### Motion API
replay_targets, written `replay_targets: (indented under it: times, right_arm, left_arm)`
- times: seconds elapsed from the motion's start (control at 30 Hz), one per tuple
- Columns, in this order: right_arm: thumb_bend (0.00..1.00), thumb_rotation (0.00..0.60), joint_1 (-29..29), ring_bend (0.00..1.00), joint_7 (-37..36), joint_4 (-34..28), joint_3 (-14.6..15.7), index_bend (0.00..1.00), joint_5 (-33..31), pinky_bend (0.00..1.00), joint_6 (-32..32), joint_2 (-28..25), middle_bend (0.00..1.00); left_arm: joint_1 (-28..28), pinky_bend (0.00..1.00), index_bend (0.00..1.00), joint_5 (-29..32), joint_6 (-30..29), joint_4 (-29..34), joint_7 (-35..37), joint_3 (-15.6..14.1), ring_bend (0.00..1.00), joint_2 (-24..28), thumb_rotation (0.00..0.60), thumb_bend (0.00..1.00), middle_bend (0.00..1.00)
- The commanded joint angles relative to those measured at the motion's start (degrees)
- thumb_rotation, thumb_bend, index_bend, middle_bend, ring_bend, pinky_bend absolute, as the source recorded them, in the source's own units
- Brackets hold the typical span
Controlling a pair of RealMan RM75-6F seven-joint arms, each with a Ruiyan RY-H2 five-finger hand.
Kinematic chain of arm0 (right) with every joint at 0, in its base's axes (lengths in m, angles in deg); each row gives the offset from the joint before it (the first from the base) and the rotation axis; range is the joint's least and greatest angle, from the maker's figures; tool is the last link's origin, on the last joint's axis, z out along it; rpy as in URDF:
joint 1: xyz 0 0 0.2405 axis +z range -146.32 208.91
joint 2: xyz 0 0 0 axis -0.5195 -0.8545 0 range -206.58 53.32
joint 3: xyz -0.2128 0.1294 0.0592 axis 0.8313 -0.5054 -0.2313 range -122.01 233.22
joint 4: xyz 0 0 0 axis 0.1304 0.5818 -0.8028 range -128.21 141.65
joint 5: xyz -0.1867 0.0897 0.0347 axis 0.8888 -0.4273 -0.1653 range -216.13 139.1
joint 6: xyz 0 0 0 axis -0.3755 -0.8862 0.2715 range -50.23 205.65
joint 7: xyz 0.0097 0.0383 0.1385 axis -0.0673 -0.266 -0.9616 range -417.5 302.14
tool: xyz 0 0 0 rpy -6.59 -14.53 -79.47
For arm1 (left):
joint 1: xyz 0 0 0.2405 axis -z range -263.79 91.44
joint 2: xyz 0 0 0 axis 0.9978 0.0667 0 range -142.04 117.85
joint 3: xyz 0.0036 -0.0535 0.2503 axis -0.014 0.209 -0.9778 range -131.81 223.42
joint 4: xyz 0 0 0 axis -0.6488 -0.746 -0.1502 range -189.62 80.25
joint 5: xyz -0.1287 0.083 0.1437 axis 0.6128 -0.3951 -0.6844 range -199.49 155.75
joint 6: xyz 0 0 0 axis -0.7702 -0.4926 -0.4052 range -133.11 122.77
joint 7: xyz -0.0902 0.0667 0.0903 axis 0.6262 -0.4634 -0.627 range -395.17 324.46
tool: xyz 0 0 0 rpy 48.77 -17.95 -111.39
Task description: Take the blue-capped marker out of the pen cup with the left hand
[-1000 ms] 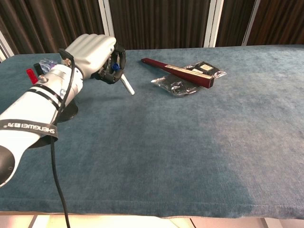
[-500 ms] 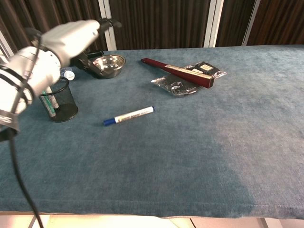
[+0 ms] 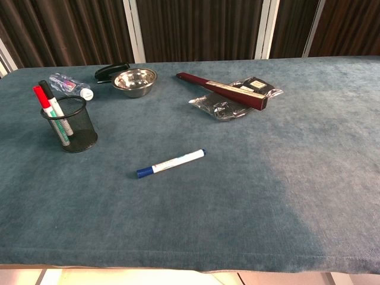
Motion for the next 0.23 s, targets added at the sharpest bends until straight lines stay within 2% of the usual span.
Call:
replay_targets:
  times: [0.03, 0.13, 0.23]
  right_arm:
    - [0.15, 0.6, 0.0, 0.0, -0.1, 0.1, 0.1, 0.0, 0.2, 0.04, -0.1, 0.2, 0.02]
    - [0.15, 0.6, -0.1, 0.0, -0.1, 0.3, 0.3, 0.0, 0.4, 0.04, -0.1, 0.5, 0.02]
    - [0.15, 0.6, 0.0, 0.0, -0.1, 0.3, 0.5, 0.0, 0.8, 0.04, -0.1, 0.6, 0.02]
  left_arm:
    - [-6.9, 0.01, 0.09, -6.6, -6.1, -3.4, 6.6, -5.7, 0.03, 2.3, 0.6, 0.31, 0.11]
    - [-10.0, 0.01, 0.09, -9.7, -9.2, -5.5, 8.7, -8.3, 0.03, 1.1, 0.6, 0.31, 0.11]
    - [-12.5, 0.01, 0.09, -11.5, -12.0, -7.0, 9.6, -9.5, 0.03, 0.0, 0.6, 0.31, 0.11]
